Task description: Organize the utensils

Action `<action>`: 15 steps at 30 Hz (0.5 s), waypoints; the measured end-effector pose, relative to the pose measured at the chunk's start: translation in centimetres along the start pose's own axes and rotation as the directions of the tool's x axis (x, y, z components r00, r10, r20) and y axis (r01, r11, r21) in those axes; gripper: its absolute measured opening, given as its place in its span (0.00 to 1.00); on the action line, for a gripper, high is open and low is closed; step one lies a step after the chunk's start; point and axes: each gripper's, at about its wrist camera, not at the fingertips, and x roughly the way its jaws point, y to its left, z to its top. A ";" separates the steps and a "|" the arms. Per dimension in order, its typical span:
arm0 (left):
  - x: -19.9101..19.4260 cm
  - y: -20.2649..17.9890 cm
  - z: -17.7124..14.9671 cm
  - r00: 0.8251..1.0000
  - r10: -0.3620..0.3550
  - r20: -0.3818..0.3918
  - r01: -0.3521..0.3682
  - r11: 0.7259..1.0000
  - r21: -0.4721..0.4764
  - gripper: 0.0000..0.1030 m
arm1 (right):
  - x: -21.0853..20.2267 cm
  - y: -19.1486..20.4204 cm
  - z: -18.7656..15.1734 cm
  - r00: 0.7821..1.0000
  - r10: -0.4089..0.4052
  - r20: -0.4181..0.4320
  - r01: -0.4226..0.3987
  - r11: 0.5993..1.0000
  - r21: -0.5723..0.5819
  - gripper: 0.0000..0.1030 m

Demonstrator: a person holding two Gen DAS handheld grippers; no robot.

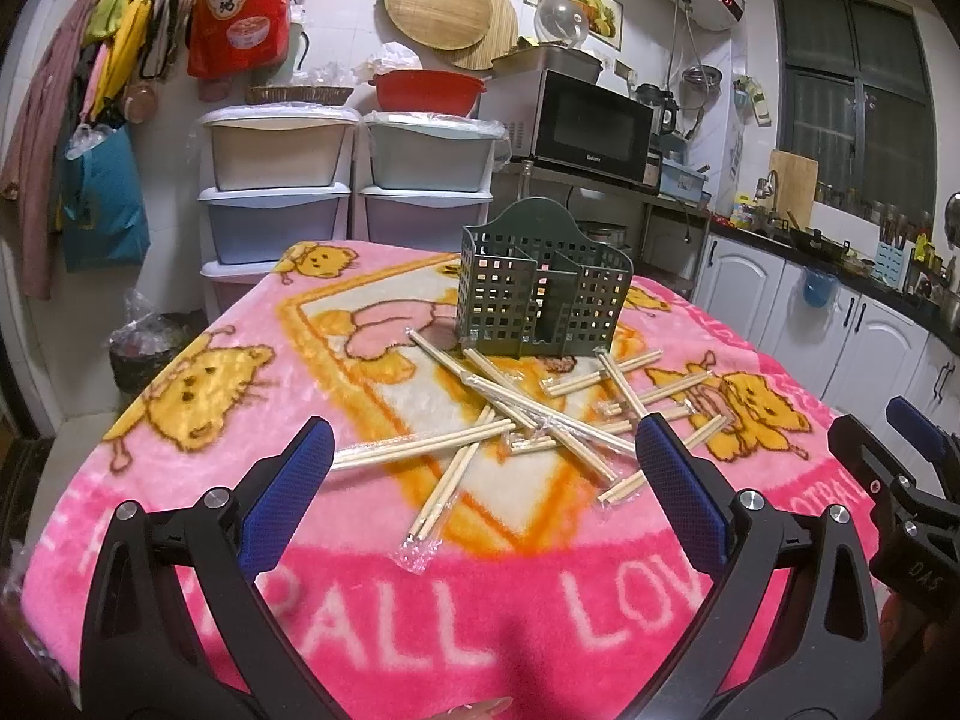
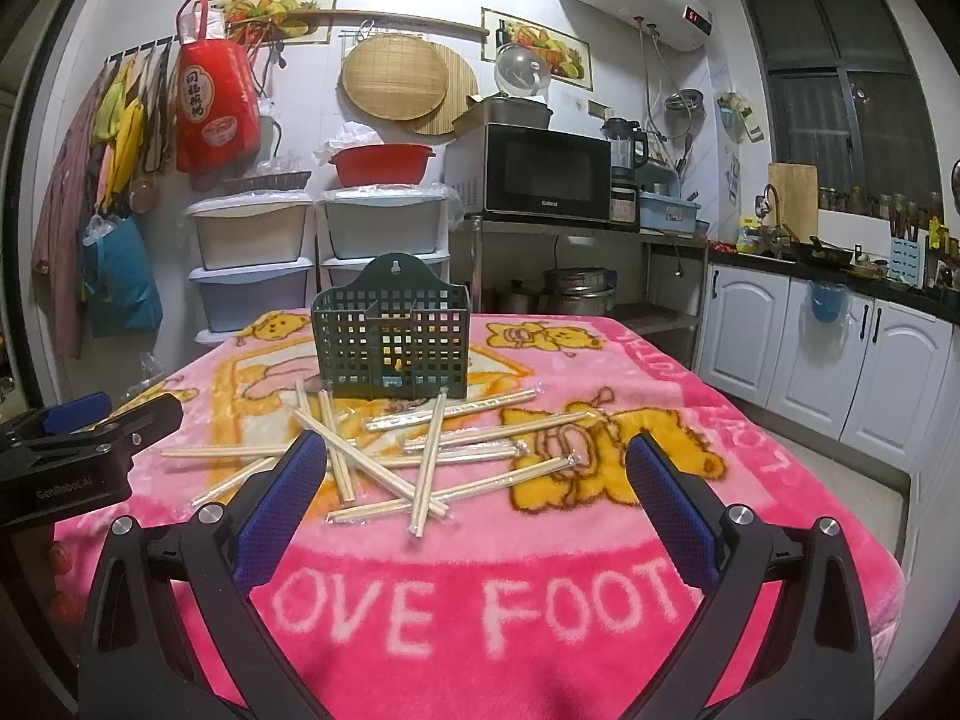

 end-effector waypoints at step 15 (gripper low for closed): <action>0.1 0.0 0.0 1.000 0.000 0.002 0.000 1.000 0.001 0.90 | -0.1 0.0 0.3 1.000 0.000 -0.001 0.000 1.000 0.001 0.94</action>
